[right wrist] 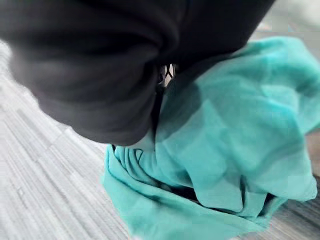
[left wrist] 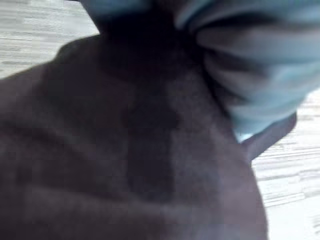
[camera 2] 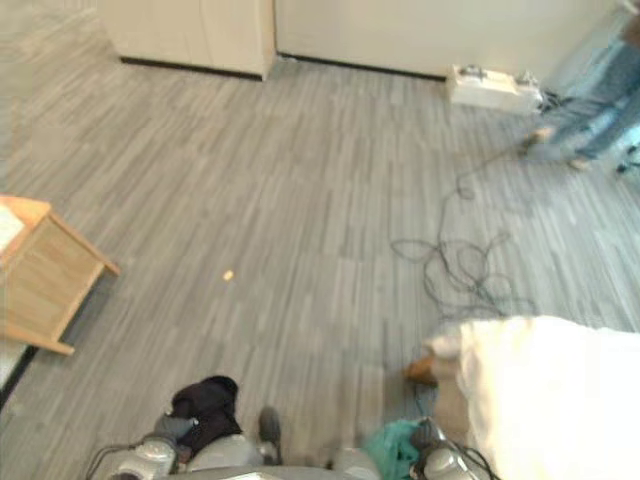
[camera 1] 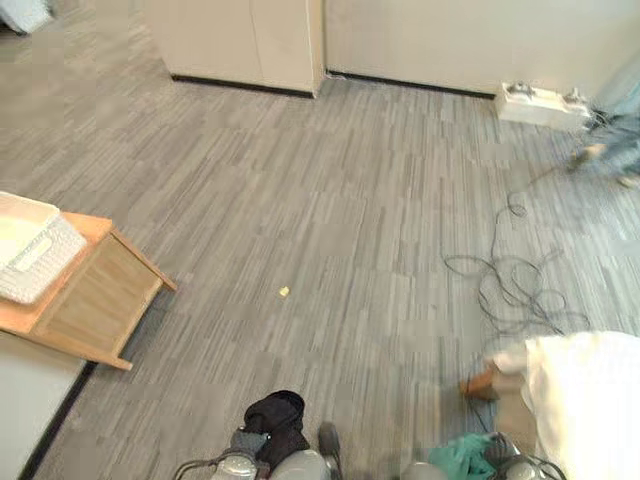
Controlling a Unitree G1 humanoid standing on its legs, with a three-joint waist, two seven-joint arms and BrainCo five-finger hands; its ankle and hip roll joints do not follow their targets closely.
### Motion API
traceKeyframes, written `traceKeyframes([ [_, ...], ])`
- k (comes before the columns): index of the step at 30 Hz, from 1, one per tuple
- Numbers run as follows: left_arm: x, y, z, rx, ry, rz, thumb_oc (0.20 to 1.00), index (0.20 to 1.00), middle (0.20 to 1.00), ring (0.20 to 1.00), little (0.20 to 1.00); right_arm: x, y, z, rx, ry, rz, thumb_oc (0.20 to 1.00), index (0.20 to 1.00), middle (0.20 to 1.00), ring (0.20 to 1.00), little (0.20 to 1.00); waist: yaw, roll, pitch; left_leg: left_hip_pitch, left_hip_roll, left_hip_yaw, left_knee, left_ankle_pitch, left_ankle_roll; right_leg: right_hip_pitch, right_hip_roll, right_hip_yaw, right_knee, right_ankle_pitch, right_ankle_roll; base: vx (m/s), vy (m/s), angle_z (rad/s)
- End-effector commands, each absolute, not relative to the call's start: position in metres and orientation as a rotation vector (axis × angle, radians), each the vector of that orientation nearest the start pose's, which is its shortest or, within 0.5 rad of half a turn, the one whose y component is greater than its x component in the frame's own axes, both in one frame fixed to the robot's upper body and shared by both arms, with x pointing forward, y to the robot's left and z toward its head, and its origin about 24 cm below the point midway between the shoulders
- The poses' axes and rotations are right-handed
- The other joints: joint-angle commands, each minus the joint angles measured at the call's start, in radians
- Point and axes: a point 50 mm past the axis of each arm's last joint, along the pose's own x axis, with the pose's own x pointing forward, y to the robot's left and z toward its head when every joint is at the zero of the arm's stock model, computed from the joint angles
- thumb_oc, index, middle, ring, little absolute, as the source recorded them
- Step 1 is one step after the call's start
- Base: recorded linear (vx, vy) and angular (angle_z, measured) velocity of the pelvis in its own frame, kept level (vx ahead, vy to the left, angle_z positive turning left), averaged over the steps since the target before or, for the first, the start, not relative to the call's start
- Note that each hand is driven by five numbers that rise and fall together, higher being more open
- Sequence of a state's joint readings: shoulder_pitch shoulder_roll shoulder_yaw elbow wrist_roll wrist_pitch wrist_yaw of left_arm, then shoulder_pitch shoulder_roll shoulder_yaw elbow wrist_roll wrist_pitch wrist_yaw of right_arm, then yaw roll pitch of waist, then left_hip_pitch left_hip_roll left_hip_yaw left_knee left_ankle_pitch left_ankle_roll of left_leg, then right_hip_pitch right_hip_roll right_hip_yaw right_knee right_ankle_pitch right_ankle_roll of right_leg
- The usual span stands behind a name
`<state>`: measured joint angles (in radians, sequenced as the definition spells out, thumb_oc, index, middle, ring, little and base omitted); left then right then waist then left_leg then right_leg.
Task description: Tidy up the quilt and then pick up the clothes from the bed and put them into the laundry hamper.
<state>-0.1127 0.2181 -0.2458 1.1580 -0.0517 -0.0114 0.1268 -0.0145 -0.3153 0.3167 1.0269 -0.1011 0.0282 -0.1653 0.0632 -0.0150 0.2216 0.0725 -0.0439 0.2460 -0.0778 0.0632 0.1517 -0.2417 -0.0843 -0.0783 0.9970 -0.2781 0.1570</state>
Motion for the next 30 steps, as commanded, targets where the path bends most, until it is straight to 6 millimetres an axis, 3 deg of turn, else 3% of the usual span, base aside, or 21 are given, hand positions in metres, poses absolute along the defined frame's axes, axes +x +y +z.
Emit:
traceKeyframes([
  [1,0.171,0.219,-0.134,0.426,0.932,0.058,0.200,0.200,0.200,0.200,0.200,0.176,-0.242,-0.119,-0.620,0.854,-0.017,0.200,0.200,0.200,0.200,0.200,-0.010,0.012,0.079,0.030,0.043,-0.030,0.000,-0.070,-0.110,0.077,0.035,-0.012,-0.411,0.184,-0.006,0.87,-0.256,1.59],
  [2,0.177,0.220,-0.131,0.425,0.906,0.066,0.200,0.200,0.200,0.200,0.200,0.173,-0.245,-0.119,-0.606,0.861,-0.038,0.200,0.200,0.200,0.200,0.200,-0.033,-0.002,0.077,0.077,0.030,-0.095,-0.007,-0.115,-0.139,0.086,0.021,0.009,-0.763,0.185,0.001,0.46,-0.167,1.53],
  [3,0.177,0.220,-0.131,0.425,0.906,0.066,0.200,0.200,0.200,0.200,0.200,0.173,-0.245,-0.119,-0.606,0.861,-0.038,0.200,0.200,0.200,0.200,0.200,-0.034,0.000,0.077,0.076,0.032,-0.096,-0.007,-0.114,-0.139,0.090,0.022,0.007,-0.771,0.190,0.001,0.98,-0.333,2.13],
  [4,0.181,0.218,-0.129,0.424,0.895,0.057,0.200,0.200,0.200,0.200,0.200,0.163,-0.251,-0.123,-0.600,0.900,-0.057,0.200,0.200,0.200,0.200,0.200,-0.072,-0.013,0.067,0.130,0.029,-0.163,0.003,-0.173,-0.154,0.067,0.041,0.160,-0.954,0.239,0.032,0.51,-0.168,1.74],
  [7,0.172,0.220,-0.134,0.435,0.927,0.061,0.200,0.200,0.200,0.200,0.200,0.159,-0.251,-0.126,-0.652,0.930,-0.014,0.200,0.200,0.200,0.200,0.200,-0.072,-0.027,0.055,0.135,0.032,-0.191,0.137,-0.216,-0.164,0.060,0.054,0.215,-0.898,0.244,0.023,0.61,-0.227,1.25],
  [9,0.174,0.213,-0.134,0.395,0.920,0.069,0.200,0.200,0.200,0.200,0.200,0.165,-0.251,-0.123,-0.649,0.901,-0.012,0.200,0.200,0.200,0.200,0.200,-0.067,-0.037,0.067,0.019,0.045,-0.202,0.458,-0.117,-0.172,0.101,0.046,0.177,-0.860,0.243,-0.028,0.47,-0.439,0.90],
  [10,0.178,0.216,-0.131,0.356,0.905,0.096,0.200,0.200,0.200,0.200,0.200,0.171,-0.257,-0.117,-0.635,0.871,-0.054,0.200,0.200,0.200,0.200,0.200,-0.041,-0.064,0.091,-0.156,0.102,-0.148,0.802,-0.003,-0.190,0.151,0.019,0.121,-0.850,0.209,-0.088,0.37,-0.481,0.95],
  [11,0.178,0.216,-0.131,0.356,0.905,0.096,0.200,0.200,0.200,0.200,0.200,0.171,-0.256,-0.117,-0.635,0.872,-0.054,0.200,0.200,0.200,0.200,0.200,-0.044,-0.059,0.087,-0.169,0.107,-0.153,0.815,-0.009,-0.191,0.146,0.024,0.117,-0.848,0.208,-0.089,0.57,-0.531,1.13],
  [12,0.175,0.219,-0.132,0.352,0.907,0.106,0.200,0.200,0.200,0.200,0.200,0.176,-0.260,-0.112,-0.632,0.847,-0.076,0.200,0.200,0.200,0.200,0.200,-0.014,-0.069,0.097,-0.269,0.170,-0.052,0.888,-0.024,-0.191,0.243,0.007,0.048,-0.886,0.177,-0.111,0.33,-0.204,0.90],
  [14,0.167,0.218,-0.136,0.344,0.931,0.111,0.200,0.200,0.200,0.200,0.200,0.178,-0.263,-0.110,-0.633,0.842,-0.079,0.200,0.200,0.200,0.200,0.200,0.010,-0.070,0.085,-0.319,0.194,0.056,0.766,-0.046,-0.200,0.353,-0.012,-0.019,-0.952,0.145,-0.105,0.58,-0.205,0.89],
  [15,0.167,0.218,-0.136,0.344,0.931,0.111,0.200,0.200,0.200,0.200,0.200,0.178,-0.263,-0.110,-0.634,0.842,-0.079,0.200,0.200,0.200,0.200,0.200,0.010,-0.071,0.088,-0.315,0.192,0.056,0.764,-0.047,-0.199,0.357,-0.013,-0.020,-0.954,0.145,-0.104,0.60,-0.090,0.84],
  [19,0.143,0.221,-0.146,0.320,1.009,0.133,0.200,0.200,0.200,0.200,0.200,0.172,-0.266,-0.112,-0.635,0.861,-0.084,0.200,0.200,0.200,0.200,0.200,0.035,-0.056,0.024,-0.272,0.144,0.227,0.282,-0.019,-0.222,0.492,-0.013,-0.078,-0.986,0.061,-0.049,0.60,0.049,0.46],
  [21,0.136,0.221,-0.149,0.326,1.039,0.132,0.200,0.200,0.200,0.200,0.200,0.171,-0.269,-0.112,-0.647,0.869,-0.093,0.200,0.200,0.200,0.200,0.200,0.045,-0.056,0.004,-0.265,0.153,0.291,0.155,0.013,-0.223,0.542,-0.013,-0.108,-0.989,0.043,-0.033,0.50,0.031,0.68],
  [22,0.135,0.221,-0.149,0.326,1.039,0.132,0.200,0.200,0.200,0.200,0.200,0.171,-0.269,-0.112,-0.647,0.869,-0.092,0.200,0.200,0.200,0.200,0.200,0.044,-0.057,0.004,-0.263,0.151,0.291,0.154,0.014,-0.223,0.543,-0.014,-0.109,-0.988,0.042,-0.033,0.69,0.068,0.82],
  [23,0.120,0.223,-0.154,0.336,1.103,0.136,0.200,0.200,0.200,0.200,0.200,0.170,-0.262,-0.116,-0.647,0.877,-0.059,0.200,0.200,0.200,0.200,0.200,0.049,-0.051,-0.030,-0.212,0.096,0.234,0.073,0.001,-0.177,0.547,-0.005,-0.127,-0.901,0.028,-0.007,0.84,0.153,0.72],
  [24,0.116,0.222,-0.157,0.353,1.127,0.116,0.200,0.200,0.200,0.200,0.200,0.166,-0.257,-0.120,-0.631,0.885,-0.056,0.200,0.200,0.200,0.200,0.200,0.055,-0.073,-0.034,-0.185,0.037,0.197,0.088,-0.032,-0.125,0.495,-0.032,-0.119,-0.653,0.156,0.060,0.84,0.162,0.71],
  [25,0.116,0.222,-0.157,0.353,1.126,0.116,0.200,0.200,0.200,0.200,0.200,0.166,-0.256,-0.120,-0.630,0.885,-0.056,0.200,0.200,0.200,0.200,0.200,0.055,-0.075,-0.034,-0.187,0.033,0.198,0.089,-0.034,-0.123,0.491,-0.036,-0.118,-0.645,0.152,0.064,0.53,0.140,0.77],
  [26,0.116,0.223,-0.156,0.363,1.129,0.113,0.200,0.200,0.200,0.200,0.200,0.164,-0.253,-0.122,-0.613,0.898,-0.054,0.200,0.200,0.200,0.200,0.200,0.047,-0.078,-0.028,-0.149,0.015,0.181,0.082,-0.057,-0.105,0.449,-0.053,-0.108,-0.532,0.211,0.089,0.34,0.071,0.45],
  [27,0.118,0.223,-0.156,0.368,1.125,0.113,0.200,0.200,0.200,0.200,0.200,0.165,-0.248,-0.123,-0.604,0.886,-0.042,0.200,0.200,0.200,0.200,0.200,0.033,-0.075,-0.011,-0.112,0.012,0.174,0.073,-0.070,-0.092,0.391,-0.057,-0.079,-0.397,0.283,0.095,0.62,0.025,0.48],
  [28,0.122,0.228,-0.154,0.384,1.117,0.123,0.200,0.200,0.200,0.200,0.200,0.169,-0.239,-0.123,-0.588,0.866,-0.025,0.200,0.200,0.200,0.200,0.200,0.015,-0.032,0.011,-0.041,0.054,0.144,0.032,-0.063,-0.084,0.241,-0.032,-0.050,-0.246,0.308,0.056,0.46,-0.012,0.50],
  [30,0.126,0.228,-0.152,0.394,1.100,0.122,0.200,0.200,0.200,0.200,0.200,0.170,-0.236,-0.123,-0.580,0.860,-0.017,0.200,0.200,0.200,0.200,0.200,0.003,-0.023,0.026,-0.001,0.058,0.111,0.008,-0.066,-0.089,0.181,-0.021,-0.036,-0.238,0.265,0.033,0.41,-0.059,1.15],
])
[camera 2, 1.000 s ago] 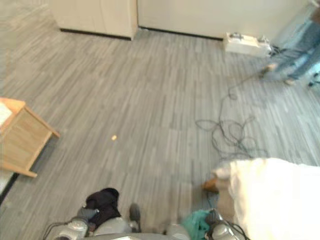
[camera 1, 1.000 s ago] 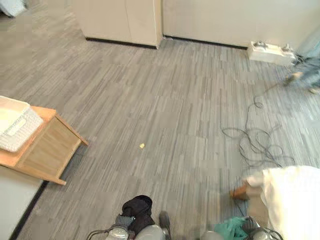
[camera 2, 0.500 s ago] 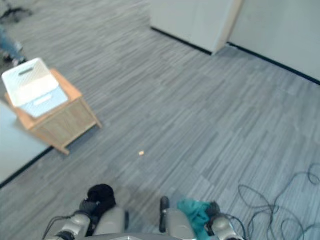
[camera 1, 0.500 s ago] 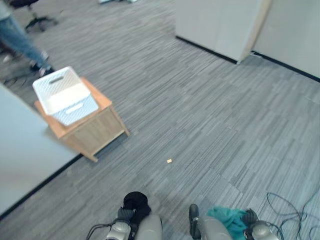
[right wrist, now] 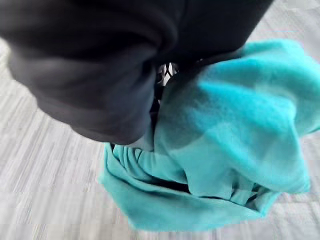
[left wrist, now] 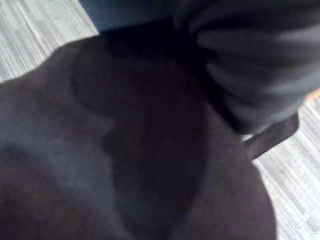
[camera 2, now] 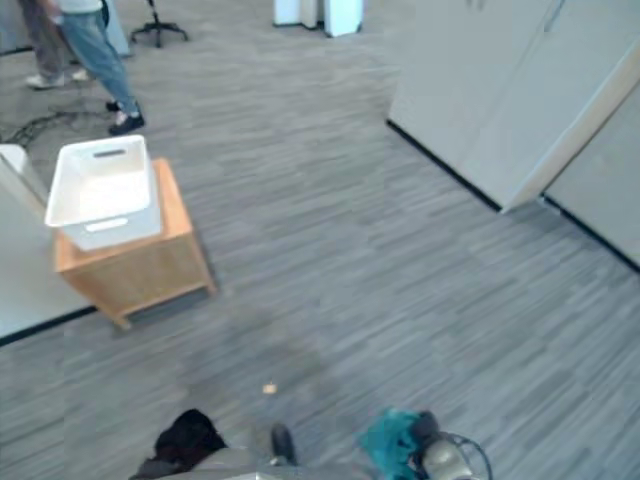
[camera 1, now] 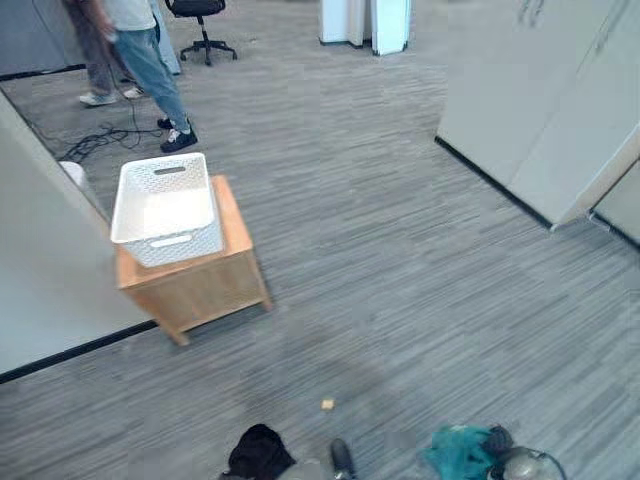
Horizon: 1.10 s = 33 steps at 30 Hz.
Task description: Tidy up the quilt and then pick up the clothes from the bed and put them into the laundry hamper.
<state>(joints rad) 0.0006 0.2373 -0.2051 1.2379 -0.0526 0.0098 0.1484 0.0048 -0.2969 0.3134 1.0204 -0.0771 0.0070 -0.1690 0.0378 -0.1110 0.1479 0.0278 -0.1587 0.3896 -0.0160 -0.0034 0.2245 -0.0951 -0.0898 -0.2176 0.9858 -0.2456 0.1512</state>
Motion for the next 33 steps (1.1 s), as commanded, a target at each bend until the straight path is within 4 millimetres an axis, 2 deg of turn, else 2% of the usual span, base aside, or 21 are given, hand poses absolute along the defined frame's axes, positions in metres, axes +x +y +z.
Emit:
traceKeyframes([
  [1,0.132,0.229,-0.150,0.400,1.077,0.125,0.200,0.200,0.200,0.200,0.200,0.170,-0.235,-0.123,-0.580,0.858,-0.012,0.200,0.200,0.200,0.200,0.200,0.018,0.084,0.110,0.063,0.184,-0.061,-0.060,-0.002,-0.171,-0.008,0.001,0.108,-0.269,0.212,0.025,0.48,-0.113,1.21],
  [3,0.144,0.228,-0.145,0.416,1.034,0.109,0.200,0.200,0.200,0.200,0.200,0.168,-0.233,-0.124,-0.586,0.856,-0.006,0.200,0.200,0.200,0.200,0.200,-0.005,0.085,0.128,0.092,0.180,-0.117,-0.057,-0.019,-0.190,-0.049,0.025,0.117,-0.446,0.167,0.004,0.55,-0.205,1.04],
  [5,0.155,0.227,-0.140,0.429,0.990,0.102,0.200,0.200,0.200,0.200,0.200,0.166,-0.236,-0.124,-0.583,0.862,-0.019,0.200,0.200,0.200,0.200,0.200,-0.028,0.069,0.129,0.128,0.176,-0.173,-0.063,-0.047,-0.219,-0.028,0.009,0.157,-0.799,0.174,0.009,0.59,-0.274,1.05],
  [7,0.161,0.226,-0.138,0.448,0.974,0.089,0.200,0.200,0.200,0.200,0.200,0.155,-0.239,-0.128,-0.602,0.903,-0.009,0.200,0.200,0.200,0.200,0.200,-0.054,0.045,0.113,0.188,0.185,-0.218,-0.051,-0.118,-0.248,-0.037,-0.002,0.280,-0.987,0.231,0.040,0.62,-0.302,1.23],
  [9,0.156,0.227,-0.140,0.443,0.988,0.102,0.200,0.200,0.200,0.200,0.200,0.154,-0.242,-0.129,-0.631,0.916,0.004,0.200,0.200,0.200,0.200,0.200,-0.053,0.047,0.117,0.206,0.192,-0.232,-0.015,-0.139,-0.253,-0.056,0.007,0.280,-0.940,0.252,0.049,0.46,-0.227,0.88],
  [10,0.151,0.227,-0.142,0.408,0.999,0.119,0.200,0.200,0.200,0.200,0.200,0.159,-0.243,-0.127,-0.638,0.906,0.016,0.200,0.200,0.200,0.200,0.200,-0.053,0.051,0.114,0.193,0.212,-0.253,0.083,-0.132,-0.267,-0.052,0.007,0.252,-0.901,0.238,0.033,0.54,-0.321,0.45],
  [12,0.151,0.224,-0.143,0.376,0.999,0.134,0.200,0.200,0.200,0.200,0.200,0.166,-0.244,-0.123,-0.654,0.873,0.021,0.200,0.200,0.200,0.200,0.200,-0.044,0.045,0.132,0.075,0.251,-0.275,0.411,-0.032,-0.287,-0.008,0.011,0.231,-0.870,0.211,-0.030,0.45,-0.381,0.32],
  [14,0.152,0.224,-0.142,0.366,0.992,0.147,0.200,0.200,0.200,0.200,0.200,0.172,-0.249,-0.117,-0.653,0.844,-0.014,0.200,0.200,0.200,0.200,0.200,-0.024,0.021,0.158,-0.050,0.290,-0.260,0.653,0.022,-0.275,0.059,0.004,0.178,-0.895,0.189,-0.074,0.37,-0.372,1.14],
  [16,0.150,0.224,-0.143,0.366,0.999,0.154,0.200,0.200,0.200,0.200,0.200,0.177,-0.256,-0.113,-0.658,0.839,-0.040,0.200,0.200,0.200,0.200,0.200,-0.005,0.010,0.175,-0.138,0.323,-0.168,0.705,0.013,-0.275,0.144,-0.003,0.135,-0.937,0.164,-0.088,0.48,-0.207,0.61],
  [17,0.147,0.223,-0.144,0.354,1.010,0.153,0.200,0.200,0.200,0.200,0.200,0.177,-0.261,-0.112,-0.658,0.847,-0.053,0.200,0.200,0.200,0.200,0.200,0.010,0.010,0.167,-0.203,0.300,-0.115,0.598,-0.005,-0.277,0.210,-0.010,0.113,-0.972,0.143,-0.084,0.82,0.012,0.32],
  [18,0.138,0.222,-0.148,0.349,1.038,0.148,0.200,0.200,0.200,0.200,0.200,0.174,-0.263,-0.113,-0.661,0.857,-0.058,0.200,0.200,0.200,0.200,0.200,0.021,0.027,0.143,-0.220,0.274,-0.064,0.362,0.004,-0.279,0.266,-0.003,0.102,-1.007,0.115,-0.064,0.70,0.054,0.58],
  [19,0.138,0.222,-0.148,0.349,1.039,0.148,0.200,0.200,0.200,0.200,0.200,0.174,-0.263,-0.113,-0.661,0.857,-0.058,0.200,0.200,0.200,0.200,0.200,0.021,0.024,0.145,-0.213,0.270,-0.063,0.355,0.007,-0.279,0.269,-0.006,0.101,-1.007,0.114,-0.062,0.60,0.116,0.61],
  [21,0.121,0.225,-0.154,0.372,1.107,0.145,0.200,0.200,0.200,0.200,0.200,0.170,-0.271,-0.114,-0.701,0.887,-0.068,0.200,0.200,0.200,0.200,0.200,0.050,0.051,0.105,-0.209,0.278,-0.026,0.070,0.090,-0.304,0.341,0.015,0.063,-1.004,0.055,-0.046,0.73,0.131,0.77],
  [22,0.116,0.227,-0.155,0.365,1.117,0.150,0.200,0.200,0.200,0.200,0.200,0.170,-0.268,-0.115,-0.700,0.886,-0.051,0.200,0.200,0.200,0.200,0.200,0.051,0.048,0.098,-0.172,0.262,-0.034,0.023,0.081,-0.295,0.353,0.012,0.057,-0.980,0.033,-0.034,0.62,0.099,0.45],
  [23,0.116,0.227,-0.155,0.365,1.117,0.150,0.200,0.200,0.200,0.200,0.200,0.169,-0.268,-0.115,-0.700,0.886,-0.051,0.200,0.200,0.200,0.200,0.200,0.051,0.047,0.099,-0.171,0.261,-0.033,0.021,0.082,-0.295,0.354,0.011,0.057,-0.980,0.032,-0.034,0.53,0.102,0.04],
  [25,0.108,0.231,-0.157,0.391,1.164,0.139,0.200,0.200,0.200,0.200,0.200,0.169,-0.254,-0.120,-0.669,0.880,-0.015,0.200,0.200,0.200,0.200,0.200,0.037,0.033,0.096,-0.111,0.222,-0.032,0.028,0.046,-0.242,0.274,0.011,0.057,-0.647,0.070,0.024,0.49,0.117,0.05],
  [26,0.108,0.231,-0.157,0.391,1.164,0.139,0.200,0.200,0.200,0.200,0.200,0.169,-0.253,-0.120,-0.668,0.880,-0.015,0.200,0.200,0.200,0.200,0.200,0.038,0.031,0.096,-0.112,0.220,-0.030,0.028,0.046,-0.241,0.271,0.009,0.059,-0.643,0.068,0.024,0.28,0.084,0.05],
  [28,0.113,0.241,-0.154,0.431,1.149,0.153,0.200,0.200,0.200,0.200,0.200,0.183,-0.235,-0.114,-0.629,0.801,0.019,0.200,0.200,0.200,0.200,0.200,0.013,0.037,0.117,-0.007,0.217,-0.023,-0.019,0.013,-0.210,0.107,-0.028,0.082,-0.355,0.211,0.067,0.35,0.073,-0.01],
  [30,0.113,0.241,-0.154,0.431,1.149,0.153,0.200,0.200,0.200,0.200,0.200,0.183,-0.235,-0.114,-0.629,0.801,0.019,0.200,0.200,0.200,0.200,0.200,0.014,0.036,0.117,-0.007,0.215,-0.022,-0.020,0.013,-0.210,0.105,-0.030,0.083,-0.352,0.209,0.067,0.27,0.025,-0.02],
  [31,0.121,0.245,-0.150,0.447,1.122,0.160,0.200,0.200,0.200,0.200,0.200,0.188,-0.229,-0.112,-0.620,0.778,0.028,0.200,0.200,0.200,0.200,0.200,0.002,0.058,0.131,0.054,0.230,-0.032,-0.053,0.007,-0.215,0.033,-0.051,0.057,-0.340,0.204,0.049,0.40,-0.012,0.12],
  [33,0.133,0.244,-0.146,0.454,1.077,0.154,0.200,0.200,0.200,0.200,0.200,0.188,-0.227,-0.111,-0.614,0.765,0.028,0.200,0.200,0.200,0.200,0.200,-0.020,0.068,0.136,0.084,0.241,-0.055,-0.053,-0.006,-0.234,-0.010,-0.051,0.056,-0.505,0.168,0.024,0.52,-0.110,-0.09],
])
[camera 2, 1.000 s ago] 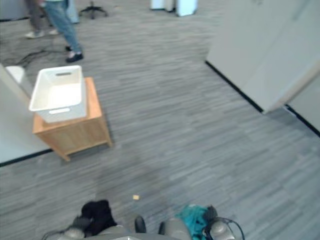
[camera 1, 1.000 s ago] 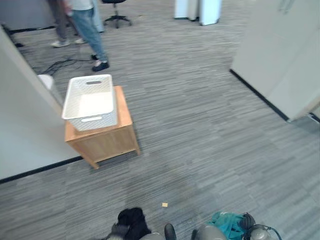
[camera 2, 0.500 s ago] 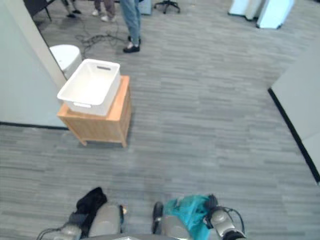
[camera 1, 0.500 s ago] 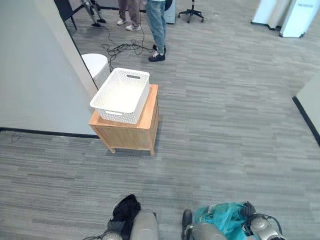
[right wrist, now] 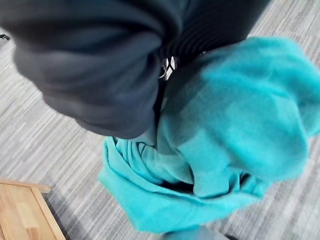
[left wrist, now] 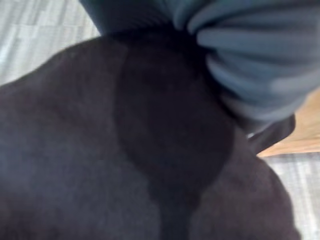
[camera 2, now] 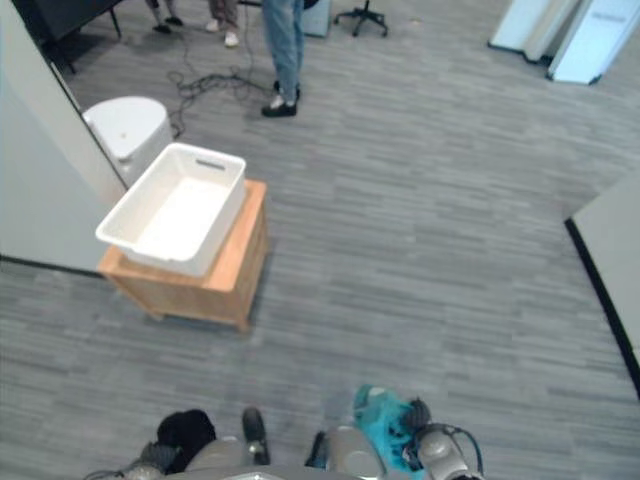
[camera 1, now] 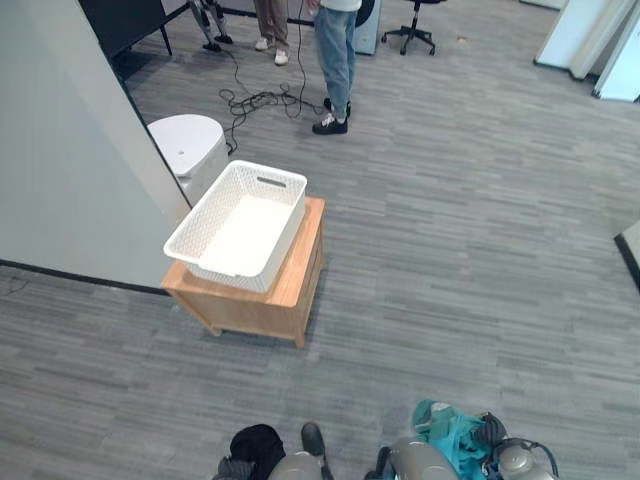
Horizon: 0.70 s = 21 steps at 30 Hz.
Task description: Tidy up the quilt and then pick up the clothes from the bed and put them into the laundry hamper.
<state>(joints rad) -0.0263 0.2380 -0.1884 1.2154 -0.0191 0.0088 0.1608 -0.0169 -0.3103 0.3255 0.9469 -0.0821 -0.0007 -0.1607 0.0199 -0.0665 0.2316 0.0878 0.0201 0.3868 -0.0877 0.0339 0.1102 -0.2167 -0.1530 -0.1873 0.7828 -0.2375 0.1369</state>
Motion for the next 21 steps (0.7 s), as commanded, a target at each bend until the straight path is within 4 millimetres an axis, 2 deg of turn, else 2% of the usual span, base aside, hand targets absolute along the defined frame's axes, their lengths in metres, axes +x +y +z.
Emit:
traceKeyframes([
  [1,0.133,0.244,-0.146,0.454,1.078,0.154,0.200,0.200,0.200,0.200,0.200,0.188,-0.227,-0.111,-0.614,0.765,0.028,0.200,0.200,0.200,0.200,0.200,-0.003,0.024,0.053,0.025,0.064,-0.054,0.018,-0.044,-0.120,0.115,0.013,0.024,-0.304,0.161,0.038,0.43,-0.176,0.19],
  [3,0.141,0.243,-0.143,0.469,1.046,0.145,0.200,0.200,0.200,0.200,0.200,0.184,-0.230,-0.112,-0.614,0.776,0.015,0.200,0.200,0.200,0.200,0.200,-0.028,0.021,0.052,0.051,0.063,-0.088,0.011,-0.066,-0.148,0.111,0.015,0.087,-0.596,0.165,0.038,0.39,-0.201,0.68],
  [4,0.143,0.243,-0.142,0.476,1.042,0.142,0.200,0.200,0.200,0.200,0.200,0.182,-0.231,-0.113,-0.613,0.784,0.010,0.200,0.200,0.200,0.200,0.200,-0.042,0.019,0.047,0.065,0.066,-0.108,0.004,-0.077,-0.161,0.105,0.010,0.137,-0.696,0.195,0.047,0.58,-0.380,0.88],
  [5,0.151,0.243,-0.139,0.493,1.021,0.136,0.200,0.200,0.200,0.200,0.200,0.178,-0.234,-0.115,-0.623,0.802,0.010,0.200,0.200,0.200,0.200,0.200,-0.064,0.019,0.045,0.094,0.086,-0.143,0.000,-0.098,-0.185,0.064,-0.004,0.224,-0.780,0.240,0.074,0.53,-0.394,0.84],
  [8,0.144,0.245,-0.142,0.496,1.041,0.136,0.200,0.200,0.200,0.200,0.200,0.176,-0.236,-0.116,-0.652,0.811,0.027,0.200,0.200,0.200,0.200,0.200,-0.074,0.017,0.044,0.139,0.109,-0.156,0.016,-0.129,-0.197,0.032,-0.004,0.240,-0.744,0.242,0.083,0.32,-0.254,0.85],
  [9,0.142,0.245,-0.142,0.482,1.043,0.151,0.200,0.200,0.200,0.200,0.200,0.179,-0.236,-0.115,-0.647,0.804,0.029,0.200,0.200,0.200,0.200,0.200,-0.076,0.015,0.039,0.130,0.115,-0.175,0.076,-0.149,-0.200,0.042,-0.002,0.236,-0.730,0.244,0.076,0.38,-0.354,0.56],
  [11,0.138,0.243,-0.144,0.455,1.050,0.164,0.200,0.200,0.200,0.200,0.200,0.180,-0.239,-0.113,-0.669,0.798,0.039,0.200,0.200,0.200,0.200,0.200,-0.072,0.013,0.045,0.058,0.144,-0.213,0.273,-0.108,-0.206,0.083,0.008,0.222,-0.731,0.241,0.045,0.32,-0.452,0.32],
  [12,0.141,0.237,-0.144,0.421,1.036,0.179,0.200,0.200,0.200,0.200,0.200,0.185,-0.247,-0.107,-0.687,0.775,0.010,0.200,0.200,0.200,0.200,0.200,-0.056,0.001,0.082,-0.086,0.195,-0.196,0.525,-0.014,-0.201,0.173,0.002,0.150,-0.757,0.221,-0.003,0.20,-0.413,0.49],
  [13,0.141,0.237,-0.144,0.421,1.035,0.180,0.200,0.200,0.200,0.200,0.200,0.185,-0.247,-0.107,-0.687,0.775,0.011,0.200,0.200,0.200,0.200,0.200,-0.058,0.000,0.080,-0.090,0.194,-0.198,0.524,-0.011,-0.201,0.170,0.000,0.149,-0.759,0.223,-0.004,0.28,-0.457,1.07],
  [14,0.143,0.235,-0.143,0.413,1.026,0.183,0.200,0.200,0.200,0.200,0.200,0.190,-0.253,-0.103,-0.707,0.770,-0.004,0.200,0.200,0.200,0.200,0.200,-0.042,-0.009,0.096,-0.166,0.211,-0.090,0.576,-0.017,-0.194,0.244,-0.002,0.094,-0.798,0.205,-0.022,0.16,-0.165,1.12],
  [15,0.143,0.235,-0.143,0.413,1.026,0.183,0.200,0.200,0.200,0.200,0.200,0.190,-0.253,-0.103,-0.707,0.770,-0.004,0.200,0.200,0.200,0.200,0.200,-0.042,-0.008,0.096,-0.167,0.211,-0.091,0.577,-0.018,-0.194,0.245,-0.002,0.094,-0.799,0.205,-0.022,0.39,-0.182,1.26],
  [16,0.140,0.232,-0.145,0.403,1.032,0.167,0.200,0.200,0.200,0.200,0.200,0.193,-0.257,-0.101,-0.711,0.771,-0.012,0.200,0.200,0.200,0.200,0.200,-0.032,-0.003,0.083,-0.202,0.155,-0.017,0.462,-0.053,-0.183,0.287,-0.001,0.065,-0.823,0.187,-0.020,0.42,0.010,1.08],
  [17,0.134,0.232,-0.147,0.403,1.049,0.163,0.200,0.200,0.200,0.200,0.200,0.193,-0.259,-0.101,-0.709,0.771,-0.020,0.200,0.200,0.200,0.200,0.200,-0.028,0.004,0.069,-0.201,0.122,0.027,0.374,-0.075,-0.195,0.318,0.000,0.046,-0.827,0.158,-0.005,0.57,0.028,0.93],
  [18,0.127,0.232,-0.150,0.401,1.073,0.159,0.200,0.200,0.200,0.200,0.200,0.196,-0.260,-0.098,-0.712,0.759,-0.024,0.200,0.200,0.200,0.200,0.200,-0.028,0.022,0.055,-0.201,0.125,0.110,0.272,-0.042,-0.211,0.340,0.012,0.019,-0.825,0.134,0.003,0.46,0.069,1.02],
  [19,0.124,0.232,-0.151,0.397,1.084,0.165,0.200,0.200,0.200,0.200,0.200,0.199,-0.264,-0.095,-0.720,0.745,-0.040,0.200,0.200,0.200,0.200,0.200,-0.027,0.027,0.043,-0.192,0.135,0.172,0.196,-0.009,-0.219,0.359,0.010,-0.009,-0.818,0.112,0.008,0.46,0.118,1.23],
  [20,0.113,0.234,-0.154,0.387,1.123,0.171,0.200,0.200,0.200,0.200,0.200,0.203,-0.264,-0.090,-0.727,0.718,-0.035,0.200,0.200,0.200,0.200,0.200,-0.039,0.043,0.007,-0.132,0.122,0.205,0.101,-0.017,-0.189,0.357,0.015,-0.056,-0.762,0.087,0.025,0.32,0.103,1.04],
  [21,0.112,0.234,-0.154,0.386,1.124,0.171,0.200,0.200,0.200,0.200,0.200,0.203,-0.264,-0.090,-0.727,0.719,-0.035,0.200,0.200,0.200,0.200,0.200,-0.041,0.042,0.006,-0.130,0.118,0.204,0.095,-0.015,-0.188,0.356,0.013,-0.058,-0.757,0.083,0.026,0.30,0.106,0.68],
])
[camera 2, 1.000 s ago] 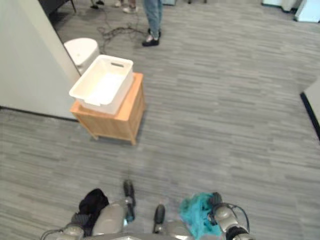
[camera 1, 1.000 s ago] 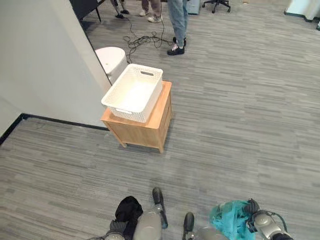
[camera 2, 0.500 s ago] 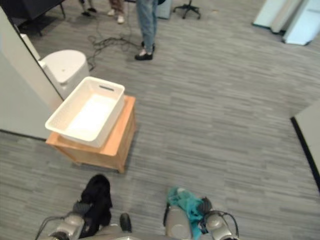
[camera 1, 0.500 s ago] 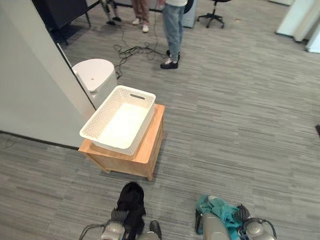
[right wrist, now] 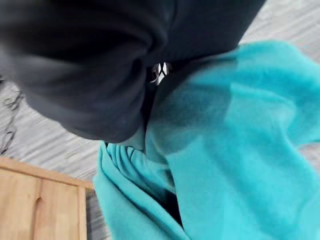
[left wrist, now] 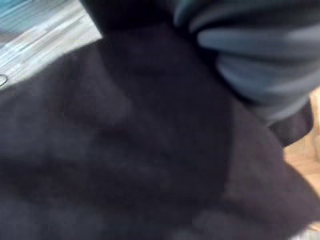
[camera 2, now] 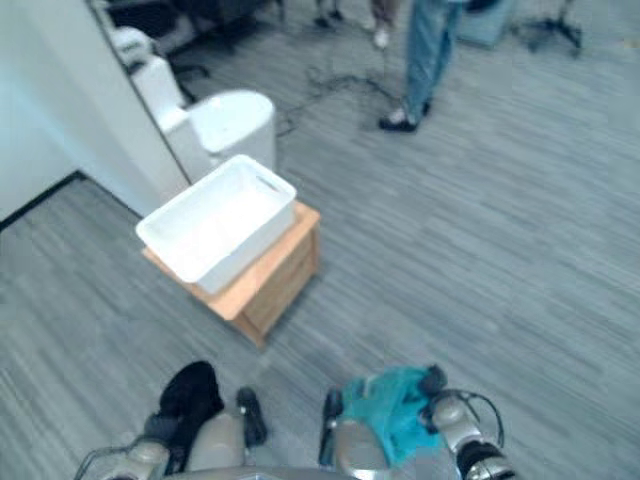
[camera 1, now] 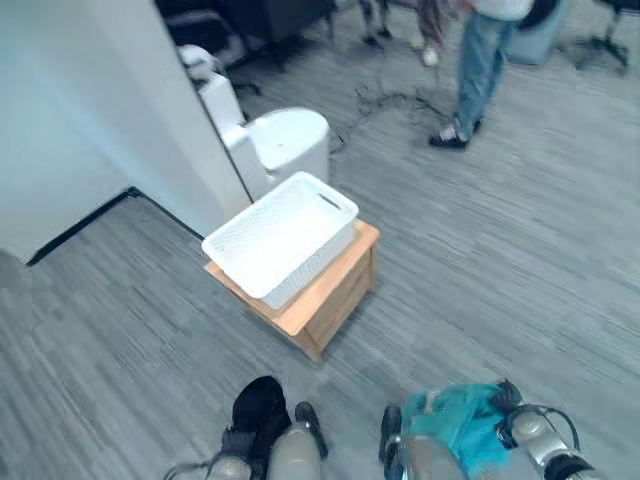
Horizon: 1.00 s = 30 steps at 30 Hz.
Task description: Tidy up the quilt and then pick up the clothes from the bed and put them into the laundry hamper.
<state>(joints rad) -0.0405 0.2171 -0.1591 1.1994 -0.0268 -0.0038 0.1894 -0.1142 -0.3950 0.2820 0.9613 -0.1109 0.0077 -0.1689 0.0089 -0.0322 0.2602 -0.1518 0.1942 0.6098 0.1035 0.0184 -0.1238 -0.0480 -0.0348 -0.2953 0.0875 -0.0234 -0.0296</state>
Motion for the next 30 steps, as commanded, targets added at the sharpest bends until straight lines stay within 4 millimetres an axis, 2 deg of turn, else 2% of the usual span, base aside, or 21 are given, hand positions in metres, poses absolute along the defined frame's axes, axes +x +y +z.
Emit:
traceKeyframes([
  [1,0.109,0.236,-0.155,0.386,1.135,0.173,0.200,0.200,0.200,0.200,0.200,0.202,-0.263,-0.090,-0.726,0.713,-0.027,0.200,0.200,0.200,0.200,0.200,-0.025,0.005,-0.031,0.120,-0.075,-0.055,-0.101,-0.003,0.061,0.183,-0.110,0.041,-0.001,-0.131,0.195,0.26,0.130,0.21],
  [2,0.105,0.240,-0.156,0.400,1.162,0.173,0.200,0.200,0.200,0.200,0.200,0.206,-0.255,-0.089,-0.712,0.689,-0.012,0.200,0.200,0.200,0.200,0.200,-0.035,0.003,-0.022,0.175,-0.101,-0.072,-0.139,-0.029,0.094,0.121,-0.133,0.025,0.235,-0.112,0.225,0.26,0.135,0.09],
  [3,0.105,0.240,-0.155,0.400,1.162,0.173,0.200,0.200,0.200,0.200,0.200,0.206,-0.255,-0.088,-0.712,0.688,-0.012,0.200,0.200,0.200,0.200,0.200,-0.035,0.000,-0.022,0.177,-0.108,-0.071,-0.143,-0.029,0.097,0.114,-0.140,0.027,0.249,-0.119,0.228,0.23,0.151,0.39],
  [4,0.104,0.244,-0.155,0.413,1.169,0.179,0.200,0.200,0.200,0.200,0.200,0.211,-0.248,-0.086,-0.707,0.658,0.005,0.200,0.200,0.200,0.200,0.200,-0.044,-0.003,-0.007,0.219,-0.118,-0.077,-0.158,-0.044,0.113,0.066,-0.153,0.037,0.351,-0.073,0.254,0.10,0.096,0.73],
  [6,0.104,0.249,-0.153,0.433,1.170,0.189,0.200,0.200,0.200,0.200,0.200,0.219,-0.235,-0.081,-0.702,0.606,0.036,0.200,0.200,0.200,0.200,0.200,-0.049,-0.013,0.021,0.266,-0.127,-0.091,-0.181,-0.055,0.128,-0.038,-0.169,0.090,0.532,-0.021,0.276,0.15,0.081,0.77],
  [7,0.105,0.250,-0.153,0.433,1.165,0.194,0.200,0.200,0.200,0.200,0.200,0.220,-0.232,-0.080,-0.697,0.595,0.041,0.200,0.200,0.200,0.200,0.200,-0.048,-0.013,0.026,0.278,-0.124,-0.110,-0.185,-0.061,0.130,-0.062,-0.167,0.108,0.556,-0.027,0.272,0.17,0.001,0.27],
  [8,0.108,0.250,-0.152,0.435,1.154,0.190,0.200,0.200,0.200,0.200,0.200,0.221,-0.231,-0.078,-0.700,0.581,0.043,0.200,0.200,0.200,0.200,0.200,-0.049,-0.015,0.033,0.285,-0.125,-0.131,-0.184,-0.061,0.131,-0.078,-0.154,0.128,0.549,-0.037,0.261,0.19,-0.114,0.50],
  [9,0.113,0.251,-0.150,0.444,1.138,0.180,0.200,0.200,0.200,0.200,0.200,0.222,-0.232,-0.076,-0.712,0.571,0.048,0.200,0.200,0.200,0.200,0.200,-0.054,-0.020,0.035,0.277,-0.113,-0.154,-0.181,-0.044,0.125,-0.080,-0.117,0.146,0.419,-0.036,0.229,0.20,-0.092,0.72],
  [10,0.112,0.250,-0.151,0.444,1.140,0.178,0.200,0.200,0.200,0.200,0.200,0.221,-0.232,-0.077,-0.712,0.574,0.047,0.200,0.200,0.200,0.200,0.200,-0.057,-0.023,0.034,0.288,-0.123,-0.170,-0.184,-0.063,0.122,-0.070,-0.124,0.151,0.426,-0.056,0.241,0.20,-0.205,1.01],
  [11,0.118,0.252,-0.148,0.471,1.123,0.164,0.200,0.200,0.200,0.200,0.200,0.222,-0.236,-0.073,-0.718,0.560,0.034,0.200,0.200,0.200,0.200,0.200,-0.065,-0.032,0.028,0.274,-0.111,-0.194,-0.187,-0.051,0.110,-0.067,-0.099,0.186,0.246,-0.049,0.218,0.22,-0.139,1.01],
  [13,0.117,0.253,-0.148,0.498,1.129,0.145,0.200,0.200,0.200,0.200,0.200,0.221,-0.243,-0.070,-0.727,0.557,0.012,0.200,0.200,0.200,0.200,0.200,-0.082,-0.043,0.017,0.278,-0.118,-0.235,-0.191,-0.064,0.099,-0.051,-0.080,0.249,0.085,-0.033,0.222,0.21,-0.161,1.16],
  [14,0.117,0.253,-0.148,0.498,1.128,0.145,0.200,0.200,0.200,0.200,0.200,0.221,-0.243,-0.070,-0.727,0.557,0.012,0.200,0.200,0.200,0.200,0.200,-0.082,-0.042,0.015,0.274,-0.116,-0.234,-0.191,-0.062,0.098,-0.053,-0.078,0.249,0.079,-0.028,0.220,0.17,-0.105,1.04],
  [17,0.108,0.258,-0.150,0.534,1.173,0.134,0.200,0.200,0.200,0.200,0.200,0.221,-0.259,-0.062,-0.749,0.542,-0.047,0.200,0.200,0.200,0.200,0.200,-0.109,-0.052,0.012,0.297,-0.110,-0.297,-0.191,-0.091,0.079,-0.098,-0.089,0.349,-0.017,0.033,0.242,0.28,-0.213,0.75],
  [20,0.100,0.260,-0.152,0.546,1.195,0.130,0.200,0.200,0.200,0.200,0.200,0.228,-0.265,-0.052,-0.772,0.502,-0.073,0.200,0.200,0.200,0.200,0.200,-0.116,-0.048,0.014,0.317,-0.106,-0.316,-0.191,-0.102,0.073,-0.099,-0.099,0.372,-0.036,0.041,0.244,0.28,-0.217,0.46],
  [21,0.090,0.262,-0.154,0.554,1.224,0.129,0.200,0.200,0.200,0.200,0.200,0.241,-0.272,-0.032,-0.811,0.419,-0.096,0.200,0.200,0.200,0.200,0.200,-0.121,-0.043,0.012,0.344,-0.097,-0.326,-0.191,-0.115,0.062,-0.115,-0.105,0.393,-0.054,0.055,0.251,0.19,-0.158,0.13],
  [22,0.090,0.262,-0.154,0.554,1.224,0.128,0.200,0.200,0.200,0.200,0.200,0.240,-0.272,-0.032,-0.812,0.420,-0.097,0.200,0.200,0.200,0.200,0.200,-0.121,-0.041,0.013,0.345,-0.096,-0.326,-0.191,-0.115,0.062,-0.113,-0.104,0.393,-0.054,0.055,0.251,0.38,-0.370,0.04],
  [23,0.082,0.265,-0.155,0.556,1.246,0.137,0.200,0.200,0.200,0.200,0.200,0.254,-0.274,-0.008,-0.851,0.314,-0.110,0.200,0.200,0.200,0.200,0.200,-0.126,-0.035,0.013,0.374,-0.083,-0.327,-0.190,-0.126,0.048,-0.135,-0.111,0.378,-0.069,0.063,0.254,0.19,-0.211,0.05],
  [24,0.082,0.264,-0.155,0.556,1.246,0.136,0.200,0.200,0.200,0.200,0.200,0.254,-0.275,-0.008,-0.851,0.315,-0.110,0.200,0.200,0.200,0.200,0.200,-0.126,-0.033,0.014,0.375,-0.082,-0.327,-0.190,-0.127,0.047,-0.134,-0.110,0.376,-0.069,0.063,0.254,0.29,-0.335,-0.08],
  [27,0.069,0.268,-0.156,0.548,1.268,0.151,0.200,0.200,0.200,0.200,0.200,0.276,-0.275,0.041,-0.928,0.113,-0.117,0.200,0.200,0.200,0.200,0.200,-0.126,-0.021,-0.006,0.397,-0.052,-0.316,-0.155,-0.139,0.019,-0.104,-0.112,0.354,-0.082,0.054,0.246,0.24,-0.273,-0.05],
  [29,0.067,0.265,-0.157,0.528,1.266,0.163,0.200,0.200,0.200,0.200,0.200,0.289,-0.270,0.079,-0.976,-0.042,-0.106,0.200,0.200,0.200,0.200,0.200,-0.130,0.002,-0.014,0.372,-0.010,-0.313,-0.076,-0.103,-0.003,-0.072,-0.083,0.354,-0.087,0.040,0.227,0.22,-0.372,-0.13],
  [30,0.071,0.264,-0.156,0.516,1.240,0.180,0.200,0.200,0.200,0.200,0.200,0.296,-0.262,0.102,-0.997,-0.153,-0.084,0.200,0.200,0.200,0.200,0.200,-0.126,0.011,-0.002,0.334,0.029,-0.318,0.021,-0.043,-0.021,-0.040,-0.062,0.348,-0.085,0.025,0.201,0.14,-0.459,-0.12],
])
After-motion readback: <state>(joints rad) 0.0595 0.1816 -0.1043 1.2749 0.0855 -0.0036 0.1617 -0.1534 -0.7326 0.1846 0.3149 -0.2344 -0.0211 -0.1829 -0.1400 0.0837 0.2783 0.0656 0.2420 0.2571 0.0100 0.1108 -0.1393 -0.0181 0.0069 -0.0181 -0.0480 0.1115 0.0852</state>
